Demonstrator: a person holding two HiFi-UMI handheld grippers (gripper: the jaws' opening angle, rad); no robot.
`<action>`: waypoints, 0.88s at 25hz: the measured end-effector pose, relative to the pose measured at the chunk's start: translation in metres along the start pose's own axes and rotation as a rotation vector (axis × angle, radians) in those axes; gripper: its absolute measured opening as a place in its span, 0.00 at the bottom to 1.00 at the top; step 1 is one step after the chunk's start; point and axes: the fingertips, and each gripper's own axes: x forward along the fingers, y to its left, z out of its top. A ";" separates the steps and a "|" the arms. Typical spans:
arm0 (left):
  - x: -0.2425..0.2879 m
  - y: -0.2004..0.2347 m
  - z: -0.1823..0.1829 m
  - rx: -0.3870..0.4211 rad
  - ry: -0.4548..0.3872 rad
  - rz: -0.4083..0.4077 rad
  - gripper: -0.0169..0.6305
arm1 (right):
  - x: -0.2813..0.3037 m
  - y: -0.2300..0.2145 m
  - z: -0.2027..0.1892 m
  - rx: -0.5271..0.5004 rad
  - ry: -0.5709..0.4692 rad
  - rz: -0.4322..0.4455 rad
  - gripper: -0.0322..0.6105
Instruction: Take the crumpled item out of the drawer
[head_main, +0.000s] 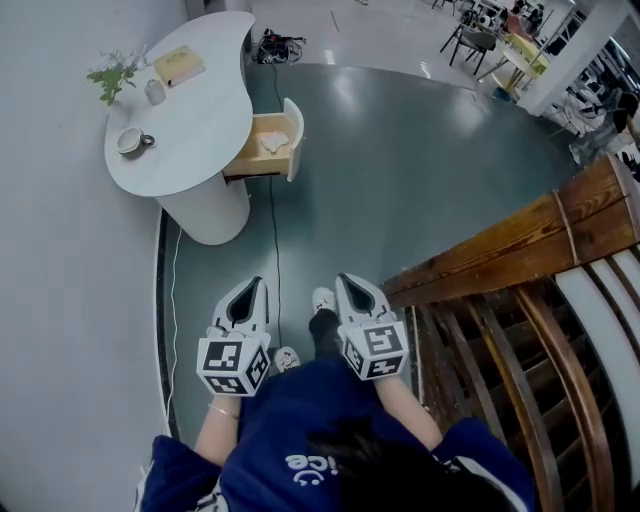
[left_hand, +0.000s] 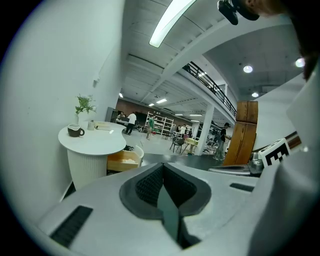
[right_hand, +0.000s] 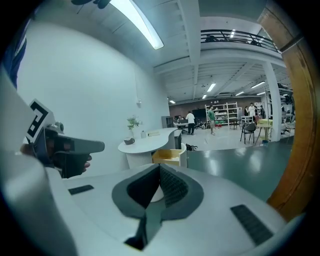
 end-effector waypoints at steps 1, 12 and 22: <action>0.006 0.003 0.000 -0.004 0.000 0.009 0.03 | 0.007 -0.004 0.002 0.002 -0.006 0.011 0.06; 0.089 0.016 0.030 -0.021 -0.010 0.106 0.03 | 0.098 -0.060 0.041 -0.031 0.001 0.117 0.06; 0.175 0.008 0.054 -0.039 -0.025 0.139 0.03 | 0.161 -0.126 0.071 -0.036 -0.006 0.180 0.06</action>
